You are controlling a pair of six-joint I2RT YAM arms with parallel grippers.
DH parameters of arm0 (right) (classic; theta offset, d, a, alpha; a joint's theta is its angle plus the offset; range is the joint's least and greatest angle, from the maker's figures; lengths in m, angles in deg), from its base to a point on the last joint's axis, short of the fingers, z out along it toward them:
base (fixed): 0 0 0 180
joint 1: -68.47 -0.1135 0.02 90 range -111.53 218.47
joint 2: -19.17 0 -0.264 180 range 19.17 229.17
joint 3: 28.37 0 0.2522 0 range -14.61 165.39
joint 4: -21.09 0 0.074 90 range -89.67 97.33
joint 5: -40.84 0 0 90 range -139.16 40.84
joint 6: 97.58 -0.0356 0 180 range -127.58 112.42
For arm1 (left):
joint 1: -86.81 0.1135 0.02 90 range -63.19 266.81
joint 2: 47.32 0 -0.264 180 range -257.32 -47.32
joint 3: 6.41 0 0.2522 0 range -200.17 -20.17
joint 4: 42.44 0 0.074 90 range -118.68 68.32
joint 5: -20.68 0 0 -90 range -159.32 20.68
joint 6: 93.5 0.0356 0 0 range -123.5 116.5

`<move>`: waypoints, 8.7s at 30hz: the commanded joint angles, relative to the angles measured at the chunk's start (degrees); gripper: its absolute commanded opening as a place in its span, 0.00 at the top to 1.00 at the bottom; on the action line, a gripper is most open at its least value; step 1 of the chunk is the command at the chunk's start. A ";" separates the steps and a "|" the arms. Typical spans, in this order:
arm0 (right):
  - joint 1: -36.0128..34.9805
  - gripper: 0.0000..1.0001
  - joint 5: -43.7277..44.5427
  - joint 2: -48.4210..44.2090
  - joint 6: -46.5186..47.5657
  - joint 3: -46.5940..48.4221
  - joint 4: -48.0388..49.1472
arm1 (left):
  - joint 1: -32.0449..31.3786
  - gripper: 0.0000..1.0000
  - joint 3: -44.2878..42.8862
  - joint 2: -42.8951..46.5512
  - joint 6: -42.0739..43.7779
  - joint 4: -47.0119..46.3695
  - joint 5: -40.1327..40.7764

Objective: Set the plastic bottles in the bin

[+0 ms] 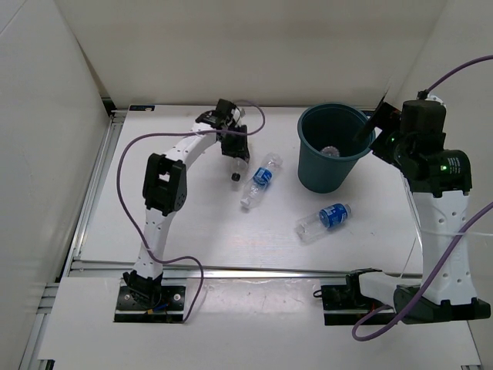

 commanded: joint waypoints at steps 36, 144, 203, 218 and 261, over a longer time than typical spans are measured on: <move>7.00 0.00 19.07 -11.74 -10.64 0.07 -9.45 | -13.37 0.27 -27.99 -1.71 -35.01 -53.08 0.62; 5.86 0.00 -0.79 9.46 -14.23 -2.46 16.57 | -1.15 0.00 24.58 29.60 7.14 -27.95 -9.40; 7.18 0.00 14.59 -17.53 -18.02 -21.72 1.63 | -10.29 0.63 -25.58 3.99 -30.98 -64.50 11.50; 7.18 0.00 13.54 -28.09 -18.02 -26.82 1.44 | -14.95 0.56 -25.19 -2.25 -33.71 -62.49 8.97; 7.71 0.00 -10.20 -15.62 3.34 -26.64 2.50 | -13.46 0.00 87.31 112.36 -12.16 -10.03 79.61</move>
